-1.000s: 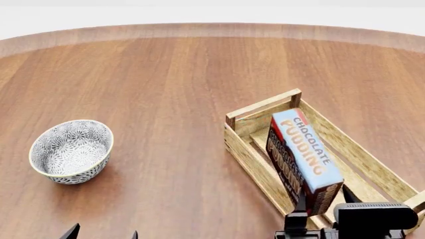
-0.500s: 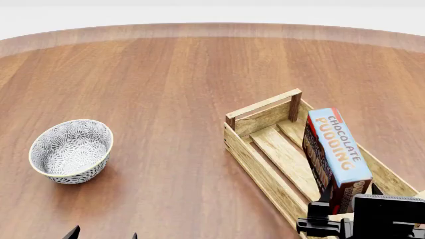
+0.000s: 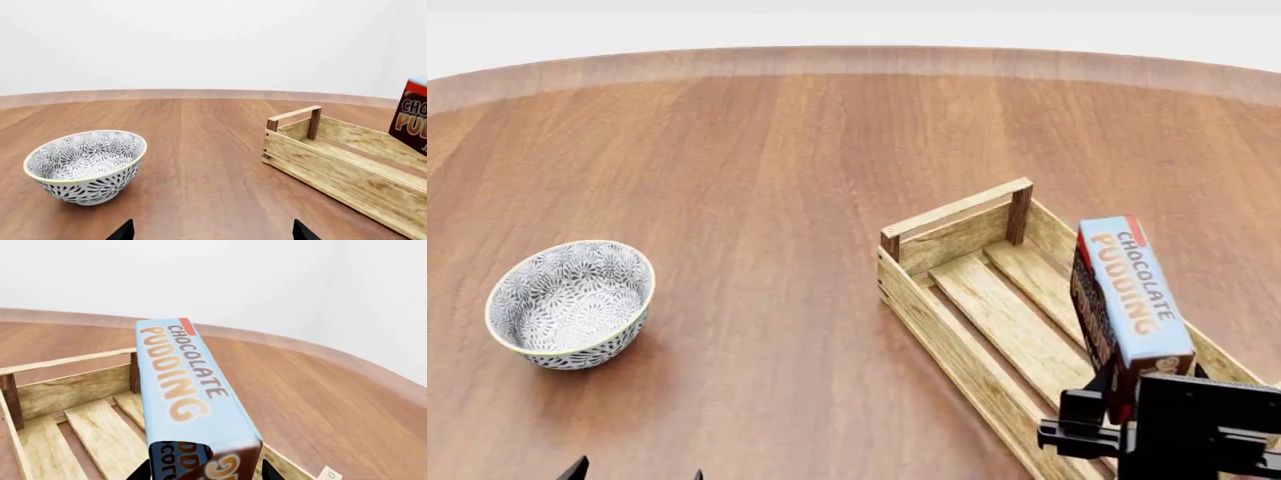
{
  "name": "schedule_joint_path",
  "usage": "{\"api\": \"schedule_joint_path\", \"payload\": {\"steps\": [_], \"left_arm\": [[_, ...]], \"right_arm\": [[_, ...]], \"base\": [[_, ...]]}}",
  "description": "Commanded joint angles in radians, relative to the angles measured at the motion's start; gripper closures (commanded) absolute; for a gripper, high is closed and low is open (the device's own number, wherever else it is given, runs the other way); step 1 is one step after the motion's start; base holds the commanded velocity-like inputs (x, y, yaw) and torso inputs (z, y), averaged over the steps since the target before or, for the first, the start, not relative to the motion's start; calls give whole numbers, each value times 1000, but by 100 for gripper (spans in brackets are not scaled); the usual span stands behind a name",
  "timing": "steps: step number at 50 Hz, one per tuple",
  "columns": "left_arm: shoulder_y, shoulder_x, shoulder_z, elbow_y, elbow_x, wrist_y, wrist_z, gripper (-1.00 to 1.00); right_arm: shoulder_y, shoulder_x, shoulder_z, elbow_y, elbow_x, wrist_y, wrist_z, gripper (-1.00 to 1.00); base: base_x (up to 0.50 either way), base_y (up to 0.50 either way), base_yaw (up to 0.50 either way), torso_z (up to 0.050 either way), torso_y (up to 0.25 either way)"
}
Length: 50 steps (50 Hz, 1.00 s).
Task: Pick up the chocolate pudding and put it in the tray.
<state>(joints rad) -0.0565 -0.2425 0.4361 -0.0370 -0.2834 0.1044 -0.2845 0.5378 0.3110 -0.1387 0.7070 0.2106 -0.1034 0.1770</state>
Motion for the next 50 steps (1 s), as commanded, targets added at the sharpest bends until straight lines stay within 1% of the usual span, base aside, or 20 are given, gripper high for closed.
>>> {"api": "schedule_joint_path", "payload": {"steps": [1, 10, 14, 36, 37, 40, 43, 50], "left_arm": [[-4, -2, 3, -8, -5, 6, 0, -100], [-4, -2, 8, -10, -6, 9, -3, -100], [-7, -1, 10, -16, -7, 10, -3, -100], [-14, -2, 14, -39, -17, 25, -3, -100], [-14, -1, 15, -40, -17, 26, -3, -100], [-13, -4, 16, -33, -18, 22, -6, -100], [-15, -4, 18, -33, -18, 20, -7, -100], [-15, -7, 23, -22, -19, 12, -11, -100]], "right_arm": [[57, -20, -10, 115, -55, -47, 8, 100], [78, -28, -14, 172, -62, -73, 13, 100], [119, -39, -22, 285, -78, -138, 12, 100], [120, -38, -22, 275, -77, -129, 26, 100], [122, -38, -20, 276, -76, -127, 27, -100], [124, -35, -18, 274, -72, -127, 24, -100], [89, -23, -15, 180, -65, -72, 34, -100], [93, -17, -16, 205, -71, -94, 37, -100]], "base": [[0, 0, 0, 0, 0], [0, 0, 0, 0, 1], [0, 0, 0, 0, 0], [0, 0, 0, 0, 0], [0, 0, 0, 0, 0], [0, 0, 0, 0, 0], [0, 0, 0, 0, 0], [0, 0, 0, 0, 0]]}}
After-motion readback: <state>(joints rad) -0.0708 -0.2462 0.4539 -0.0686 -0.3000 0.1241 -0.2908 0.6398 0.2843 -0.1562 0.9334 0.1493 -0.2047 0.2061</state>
